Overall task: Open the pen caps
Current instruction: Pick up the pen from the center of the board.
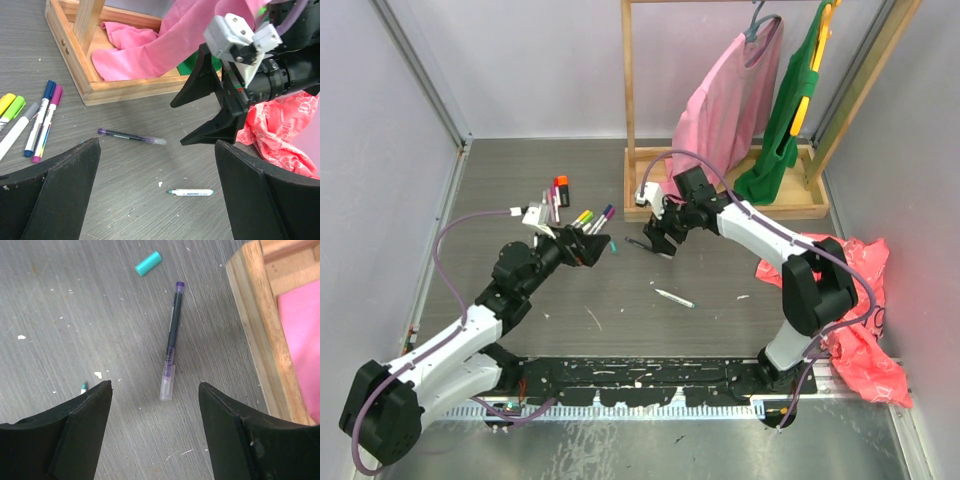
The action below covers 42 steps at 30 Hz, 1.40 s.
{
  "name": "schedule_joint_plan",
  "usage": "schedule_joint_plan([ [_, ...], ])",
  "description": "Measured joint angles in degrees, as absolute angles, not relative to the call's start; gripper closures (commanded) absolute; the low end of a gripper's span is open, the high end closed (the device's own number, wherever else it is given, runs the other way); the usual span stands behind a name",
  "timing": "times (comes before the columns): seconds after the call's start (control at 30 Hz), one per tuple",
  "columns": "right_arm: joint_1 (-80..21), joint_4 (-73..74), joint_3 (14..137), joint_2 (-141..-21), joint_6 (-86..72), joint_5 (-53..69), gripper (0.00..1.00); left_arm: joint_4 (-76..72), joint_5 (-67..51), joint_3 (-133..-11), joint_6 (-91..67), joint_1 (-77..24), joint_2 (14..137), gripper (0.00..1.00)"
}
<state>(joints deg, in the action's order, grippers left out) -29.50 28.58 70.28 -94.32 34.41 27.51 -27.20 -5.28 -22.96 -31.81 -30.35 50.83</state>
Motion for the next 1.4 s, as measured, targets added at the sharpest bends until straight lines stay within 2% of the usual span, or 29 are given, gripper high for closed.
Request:
schedule_joint_plan([
  [0.3, -29.5, 26.81, 72.27, -100.64, 29.39, 21.87, 0.26, -26.52, -4.75, -23.42, -30.98, -30.35, 54.76, 0.02],
  [0.5, -30.26, 24.36, 73.03, -104.31, 25.34, 18.39, 0.32, -27.11, -4.47, -23.42, -31.55, -30.35, 55.24, 0.02],
  [0.8, -34.7, 23.68, 75.31, -111.22, 22.11, 14.24, 0.49, -27.64, -3.86, -22.94, -32.14, -30.35, 55.27, 0.02],
  [1.07, -34.79, 23.77, 76.42, -112.57, 21.28, 12.88, 0.55, -27.7, -3.66, -22.44, -32.12, -30.35, 55.27, 0.02],
  [1.4, -35.97, 23.86, 77.91, -114.37, 21.08, 11.03, 0.74, -29.08, -3.62, -21.78, -32.27, -30.3, 55.22, 0.02],
])
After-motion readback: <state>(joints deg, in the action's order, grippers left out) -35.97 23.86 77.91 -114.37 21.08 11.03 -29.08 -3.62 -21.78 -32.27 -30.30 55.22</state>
